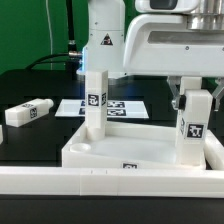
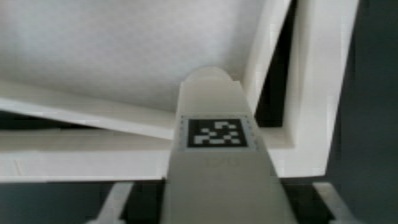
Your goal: Assemble desk
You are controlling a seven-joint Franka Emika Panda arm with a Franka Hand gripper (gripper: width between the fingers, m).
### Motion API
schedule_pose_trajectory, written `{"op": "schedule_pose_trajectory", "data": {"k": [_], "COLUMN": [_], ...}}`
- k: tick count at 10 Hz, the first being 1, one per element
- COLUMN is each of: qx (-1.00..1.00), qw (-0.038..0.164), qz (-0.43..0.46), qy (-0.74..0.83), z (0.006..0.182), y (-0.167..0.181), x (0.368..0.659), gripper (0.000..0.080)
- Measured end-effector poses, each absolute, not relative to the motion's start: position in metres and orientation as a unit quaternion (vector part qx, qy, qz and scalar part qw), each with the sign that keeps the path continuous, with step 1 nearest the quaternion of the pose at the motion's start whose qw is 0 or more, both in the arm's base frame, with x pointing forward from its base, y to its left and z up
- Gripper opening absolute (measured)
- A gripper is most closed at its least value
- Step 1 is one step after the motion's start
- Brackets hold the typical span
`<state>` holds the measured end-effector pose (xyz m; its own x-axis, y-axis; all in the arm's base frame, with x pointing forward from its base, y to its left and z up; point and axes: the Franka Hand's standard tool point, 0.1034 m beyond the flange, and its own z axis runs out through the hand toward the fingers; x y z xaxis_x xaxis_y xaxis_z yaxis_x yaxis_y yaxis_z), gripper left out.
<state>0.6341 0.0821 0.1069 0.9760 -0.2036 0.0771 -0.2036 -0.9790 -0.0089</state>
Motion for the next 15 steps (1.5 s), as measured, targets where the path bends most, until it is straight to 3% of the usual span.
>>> {"op": "schedule_pose_trajectory", "data": {"k": [8,15], "qx": [-0.894,-0.808], "qw": [0.024,0.044], "qz": [-0.037,-0.019], "qy": [0.445,0.587], "z": [0.106,0.105], "y": [0.091,0.093], "x": [0.634,0.633], "gripper": [0.0291,0.0291]}}
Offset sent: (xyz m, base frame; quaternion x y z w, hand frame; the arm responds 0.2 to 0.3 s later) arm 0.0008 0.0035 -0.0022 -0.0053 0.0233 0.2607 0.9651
